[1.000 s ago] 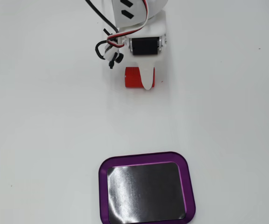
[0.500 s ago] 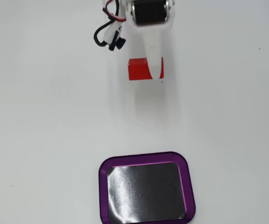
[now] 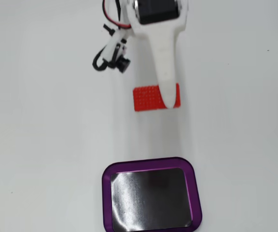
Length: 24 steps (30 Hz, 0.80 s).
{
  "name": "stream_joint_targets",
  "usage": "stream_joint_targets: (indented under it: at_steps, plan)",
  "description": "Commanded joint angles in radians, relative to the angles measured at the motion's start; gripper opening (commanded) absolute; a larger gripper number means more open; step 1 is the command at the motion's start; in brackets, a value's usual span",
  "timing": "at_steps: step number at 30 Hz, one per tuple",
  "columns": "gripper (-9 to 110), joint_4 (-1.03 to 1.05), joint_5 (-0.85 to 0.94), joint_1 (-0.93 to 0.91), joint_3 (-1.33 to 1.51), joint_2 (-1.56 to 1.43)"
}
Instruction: Pick up the cube and place it in the box.
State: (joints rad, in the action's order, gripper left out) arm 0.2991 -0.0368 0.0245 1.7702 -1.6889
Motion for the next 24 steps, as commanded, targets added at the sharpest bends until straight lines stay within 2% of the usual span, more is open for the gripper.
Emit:
stream_joint_targets:
  at_steps: [1,8,14,19,24]
  plan:
    - [-1,-0.018,-0.006,0.003,-0.225,0.199]
    - [0,0.149,0.000,0.002,-0.569,0.511]
    - [1,0.238,-0.002,-0.017,-0.689,0.623]
    - [13,0.331,-0.005,-0.017,-0.732,0.623]
    - [26,0.512,-0.008,-0.014,-0.813,0.623]
